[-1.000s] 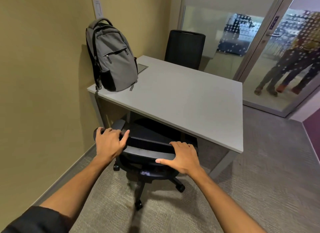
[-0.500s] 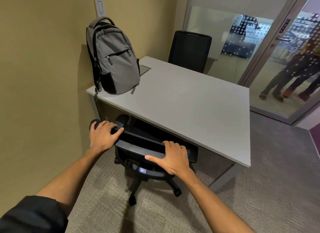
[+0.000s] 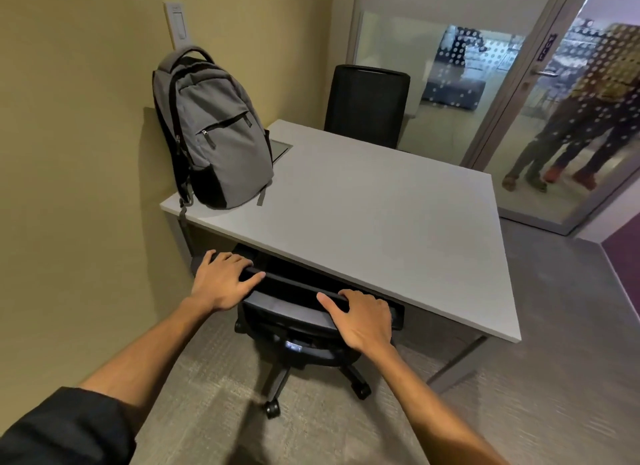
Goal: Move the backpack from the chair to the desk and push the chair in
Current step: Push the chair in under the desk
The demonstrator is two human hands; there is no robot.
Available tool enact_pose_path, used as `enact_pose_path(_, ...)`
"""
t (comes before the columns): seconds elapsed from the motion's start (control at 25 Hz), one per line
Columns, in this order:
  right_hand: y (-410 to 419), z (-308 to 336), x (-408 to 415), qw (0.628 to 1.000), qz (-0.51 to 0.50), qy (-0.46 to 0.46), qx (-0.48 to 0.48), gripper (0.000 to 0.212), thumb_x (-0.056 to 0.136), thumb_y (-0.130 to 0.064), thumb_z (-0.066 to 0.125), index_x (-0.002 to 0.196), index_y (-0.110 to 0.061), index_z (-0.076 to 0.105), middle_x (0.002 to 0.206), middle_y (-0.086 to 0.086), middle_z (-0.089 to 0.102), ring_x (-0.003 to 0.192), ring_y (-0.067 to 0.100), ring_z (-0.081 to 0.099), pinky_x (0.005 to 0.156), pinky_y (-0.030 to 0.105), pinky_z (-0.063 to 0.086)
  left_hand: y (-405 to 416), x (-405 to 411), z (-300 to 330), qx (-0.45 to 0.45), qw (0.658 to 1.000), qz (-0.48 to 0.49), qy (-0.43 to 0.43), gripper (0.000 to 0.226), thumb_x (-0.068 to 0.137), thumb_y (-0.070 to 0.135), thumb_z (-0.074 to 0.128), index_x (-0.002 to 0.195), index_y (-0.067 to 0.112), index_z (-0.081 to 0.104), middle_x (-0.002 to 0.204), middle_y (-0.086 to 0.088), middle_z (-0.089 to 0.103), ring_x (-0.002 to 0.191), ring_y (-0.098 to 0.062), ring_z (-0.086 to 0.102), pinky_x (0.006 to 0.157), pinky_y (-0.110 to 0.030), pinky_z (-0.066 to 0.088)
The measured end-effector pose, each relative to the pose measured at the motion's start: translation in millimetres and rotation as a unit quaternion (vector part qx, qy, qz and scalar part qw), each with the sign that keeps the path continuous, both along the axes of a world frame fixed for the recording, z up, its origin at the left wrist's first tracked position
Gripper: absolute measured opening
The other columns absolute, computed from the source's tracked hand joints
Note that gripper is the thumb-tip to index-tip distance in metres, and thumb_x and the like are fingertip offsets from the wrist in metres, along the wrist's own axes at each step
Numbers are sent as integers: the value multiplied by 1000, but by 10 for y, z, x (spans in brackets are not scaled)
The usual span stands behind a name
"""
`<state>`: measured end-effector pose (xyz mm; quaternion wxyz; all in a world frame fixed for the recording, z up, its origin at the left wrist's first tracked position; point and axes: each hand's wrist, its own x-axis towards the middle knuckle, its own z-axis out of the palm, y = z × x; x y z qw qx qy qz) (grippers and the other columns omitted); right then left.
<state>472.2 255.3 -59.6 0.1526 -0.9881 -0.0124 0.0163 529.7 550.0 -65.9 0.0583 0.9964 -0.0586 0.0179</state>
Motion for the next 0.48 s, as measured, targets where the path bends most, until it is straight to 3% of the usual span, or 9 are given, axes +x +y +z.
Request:
enact_pose_path(0.2, 143, -41, 227, 1000, -25, -5, -1, 90, 79, -88, 19, 135, -31, 59, 130, -7, 67, 123, 17, 59, 107, 43, 39, 105, 323, 39, 12, 1000, -27, 9, 79, 86, 75, 17, 129, 27, 64, 135, 2, 65, 133, -19, 50, 116, -47, 22)
enact_pose_path(0.4, 201, -40, 424, 999, -36, -39, 10, 83, 79, -89, 21, 121, -34, 68, 110, -8, 75, 105, 18, 67, 86, 35, 48, 126, 595, 67, 20, 999, -38, -2, 78, 86, 73, 18, 125, 27, 67, 130, -2, 68, 127, -24, 55, 113, -47, 26)
enact_pose_path(0.48, 220, -23, 509, 999, -38, -27, -1, 86, 79, -89, 17, 121, -34, 68, 111, -6, 75, 104, 20, 67, 91, 38, 47, 124, 694, 68, 22, 999, -42, 3, 76, 88, 72, 20, 127, 25, 66, 132, -3, 67, 128, -24, 54, 113, -49, 26)
